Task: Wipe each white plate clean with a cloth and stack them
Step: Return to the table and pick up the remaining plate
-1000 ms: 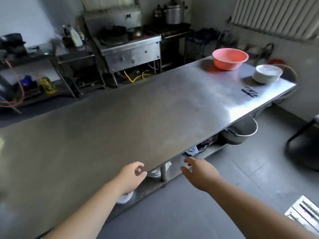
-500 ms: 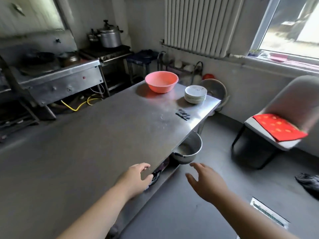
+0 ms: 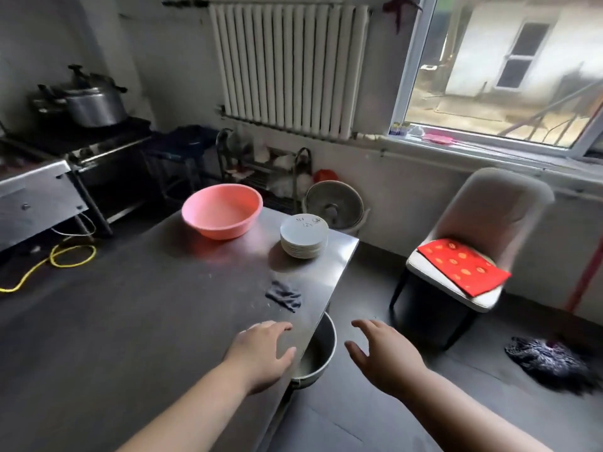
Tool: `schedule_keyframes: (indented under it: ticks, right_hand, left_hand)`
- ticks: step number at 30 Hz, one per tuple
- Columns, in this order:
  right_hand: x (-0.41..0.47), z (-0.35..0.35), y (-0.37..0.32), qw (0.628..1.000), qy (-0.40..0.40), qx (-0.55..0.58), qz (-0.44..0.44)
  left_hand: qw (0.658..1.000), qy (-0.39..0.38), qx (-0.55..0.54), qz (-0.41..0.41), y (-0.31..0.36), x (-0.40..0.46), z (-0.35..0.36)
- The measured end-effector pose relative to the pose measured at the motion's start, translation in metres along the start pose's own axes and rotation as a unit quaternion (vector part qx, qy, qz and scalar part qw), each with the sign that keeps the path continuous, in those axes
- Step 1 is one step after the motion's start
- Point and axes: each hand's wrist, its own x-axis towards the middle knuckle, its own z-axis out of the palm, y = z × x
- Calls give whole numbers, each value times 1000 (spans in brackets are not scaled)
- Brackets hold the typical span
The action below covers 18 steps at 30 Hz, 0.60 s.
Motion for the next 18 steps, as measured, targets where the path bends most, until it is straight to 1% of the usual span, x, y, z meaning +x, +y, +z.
schedule_keyframes:
  ticks: [3,7,13,18]
  right_hand:
    - [56,-9,11,1000,7,1,17]
    - [125,-13,29,1000,9,-1,24]
    - [246,-5,71,1000,-10,-6,-7]
    - [358,-1,100,996,-52,-4,-67]
  left_hand:
    - [998,0,45,32,-3,63,-17]
    - [999,15,43,20,-12,137,-31]
    - [998,22,26,-49,-32,240,-19]
    - [990,35,9,-140,-36,311,-2]
